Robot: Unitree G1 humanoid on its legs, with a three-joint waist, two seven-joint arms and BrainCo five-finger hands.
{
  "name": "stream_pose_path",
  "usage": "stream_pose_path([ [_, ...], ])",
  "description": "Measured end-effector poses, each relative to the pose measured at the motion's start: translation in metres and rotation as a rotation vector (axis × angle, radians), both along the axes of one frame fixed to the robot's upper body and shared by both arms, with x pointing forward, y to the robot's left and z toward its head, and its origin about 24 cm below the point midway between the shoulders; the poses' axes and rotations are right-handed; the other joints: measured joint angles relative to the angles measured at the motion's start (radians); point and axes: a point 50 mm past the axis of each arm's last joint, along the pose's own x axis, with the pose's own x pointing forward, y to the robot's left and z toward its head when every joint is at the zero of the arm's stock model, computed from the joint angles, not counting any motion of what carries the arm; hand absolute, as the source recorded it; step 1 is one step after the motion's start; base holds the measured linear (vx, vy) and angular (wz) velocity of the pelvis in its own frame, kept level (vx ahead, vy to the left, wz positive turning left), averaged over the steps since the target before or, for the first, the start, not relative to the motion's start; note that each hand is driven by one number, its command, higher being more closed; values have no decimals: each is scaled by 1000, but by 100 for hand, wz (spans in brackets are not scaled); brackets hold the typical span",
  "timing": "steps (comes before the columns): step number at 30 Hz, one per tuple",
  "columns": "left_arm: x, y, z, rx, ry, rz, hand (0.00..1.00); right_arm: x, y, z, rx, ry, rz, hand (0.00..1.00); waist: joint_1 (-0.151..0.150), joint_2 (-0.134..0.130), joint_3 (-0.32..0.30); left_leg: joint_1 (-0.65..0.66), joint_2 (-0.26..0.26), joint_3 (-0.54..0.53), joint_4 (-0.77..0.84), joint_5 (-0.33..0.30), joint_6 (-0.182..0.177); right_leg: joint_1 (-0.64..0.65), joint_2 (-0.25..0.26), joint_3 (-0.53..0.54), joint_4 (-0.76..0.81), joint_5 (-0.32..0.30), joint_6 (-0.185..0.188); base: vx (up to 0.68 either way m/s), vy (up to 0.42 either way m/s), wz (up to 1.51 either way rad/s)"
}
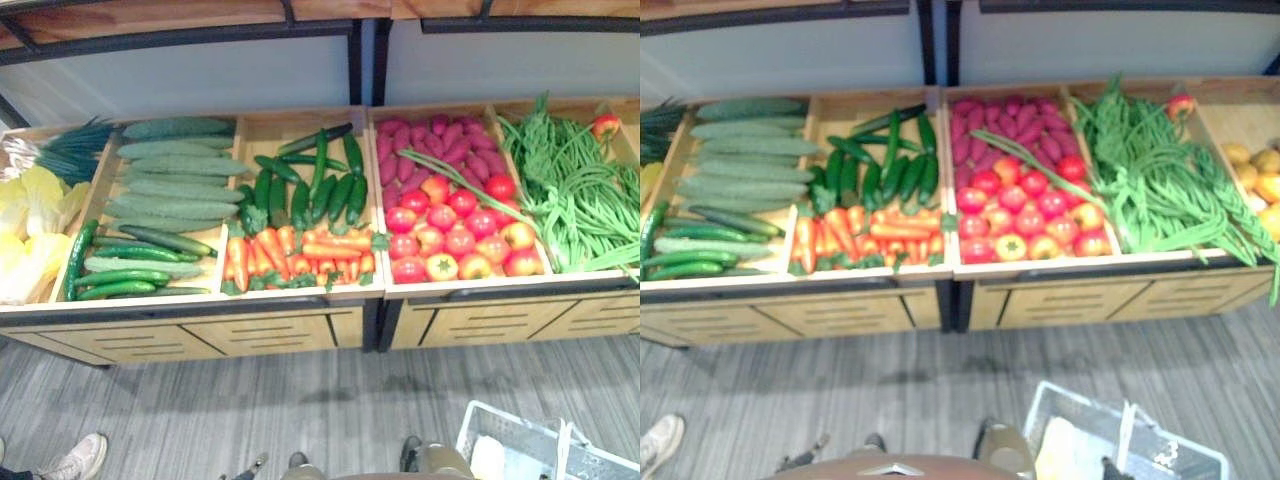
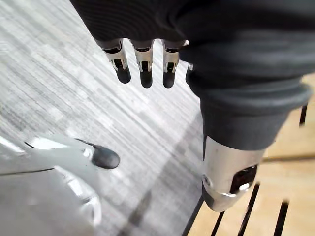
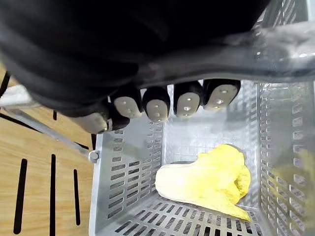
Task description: Pick vegetable in the basket
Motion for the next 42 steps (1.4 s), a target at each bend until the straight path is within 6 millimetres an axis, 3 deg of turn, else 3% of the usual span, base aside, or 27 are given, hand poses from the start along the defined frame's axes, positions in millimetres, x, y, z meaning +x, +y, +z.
stream_pose_path([
  [2,1,9,3,24,-39,168,0,-5,-3,0,4,15,-36,100,-2,0,-1,14,-18,26,-3,-16,3,-3,1,42,-18,16,5,86,131,-35],
  [4,13,21,11,78,-96,229,0,-10,-4,0,8,27,-53,100,-1,7,-6,13,-27,46,1,-22,8,-1,4,66,-50,47,8,120,123,-34],
  [6,46,44,35,220,-237,237,0,-14,-1,-2,21,40,-54,100,-2,12,-8,11,-39,46,2,-20,6,-1,3,81,-80,72,13,170,110,-18],
  [7,53,51,43,264,-274,234,0,-14,0,-2,25,42,-50,100,-1,10,-8,11,-41,43,1,-20,6,1,3,84,-88,79,15,128,71,-20],
  [9,89,69,83,430,-436,195,0,-14,3,-3,32,50,-21,100,-2,5,-5,11,-49,41,-3,-21,8,7,0,95,-118,99,16,108,62,-13],
  [10,97,72,92,470,-469,177,0,-14,3,-3,32,51,-17,100,-3,4,-4,12,-51,41,-3,-22,9,12,0,97,-127,102,18,96,67,-6],
  [16,151,61,168,830,-640,-129,0,-14,5,-2,20,49,50,100,-7,-7,-5,37,-62,48,-3,-37,28,62,-1,120,-204,144,23,35,42,-7],
  [20,162,55,189,971,-662,-287,0,-8,3,-1,6,38,85,100,-17,-8,-5,44,-60,71,-1,-55,32,72,8,144,-243,173,26,-41,17,-20],
  [22,172,52,203,1091,-667,-459,0,-2,2,1,-10,25,112,100,-26,-7,-5,45,-60,96,4,-62,30,71,13,171,-273,199,28,-73,4,-34],
  [29,194,39,213,1200,-682,-885,0,8,-9,6,-49,10,166,100,-53,16,-11,26,-59,142,22,-72,27,49,22,220,-318,236,32,-56,-21,-23],
  [36,215,67,212,1251,-513,-1147,0,15,-16,11,-79,-8,220,100,-64,33,-14,31,-52,175,22,-75,23,35,39,251,-328,253,28,10,-27,-17],
  [42,224,67,210,1262,-413,-1339,0,18,-16,12,-85,-23,243,100,-73,33,-14,45,-54,197,22,-82,18,36,39,273,-330,256,27,1,-7,-9],
])
